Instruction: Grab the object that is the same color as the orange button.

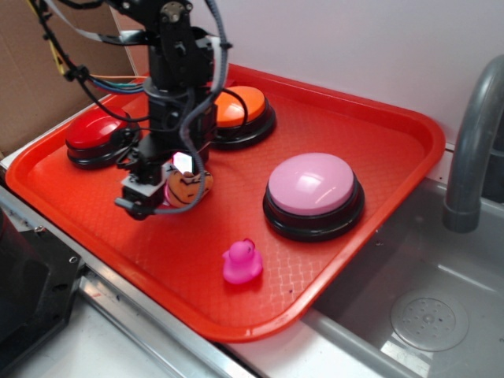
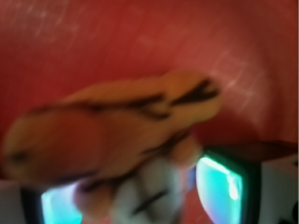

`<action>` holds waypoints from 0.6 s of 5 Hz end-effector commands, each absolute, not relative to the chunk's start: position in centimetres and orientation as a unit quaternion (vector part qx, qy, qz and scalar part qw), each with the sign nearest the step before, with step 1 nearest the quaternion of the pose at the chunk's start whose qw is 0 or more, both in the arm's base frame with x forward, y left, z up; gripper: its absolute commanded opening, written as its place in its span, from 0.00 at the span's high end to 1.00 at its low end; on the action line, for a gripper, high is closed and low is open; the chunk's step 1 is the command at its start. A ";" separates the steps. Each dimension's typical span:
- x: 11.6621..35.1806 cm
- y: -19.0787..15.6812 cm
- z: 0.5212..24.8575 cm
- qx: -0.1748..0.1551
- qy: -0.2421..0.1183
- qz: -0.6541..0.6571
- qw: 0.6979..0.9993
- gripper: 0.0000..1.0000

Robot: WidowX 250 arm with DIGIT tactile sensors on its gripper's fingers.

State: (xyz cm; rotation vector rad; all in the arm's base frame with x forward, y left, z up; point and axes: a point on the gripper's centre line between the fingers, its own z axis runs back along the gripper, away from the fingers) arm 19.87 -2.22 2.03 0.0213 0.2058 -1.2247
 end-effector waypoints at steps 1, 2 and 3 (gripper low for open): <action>19.9 -3.1 2.0 0.019 0.065 -0.494 0.867 1.00; 18.5 -2.8 4.1 0.006 0.037 -0.396 0.918 1.00; 15.3 -0.5 9.1 -0.012 0.033 -0.279 0.960 1.00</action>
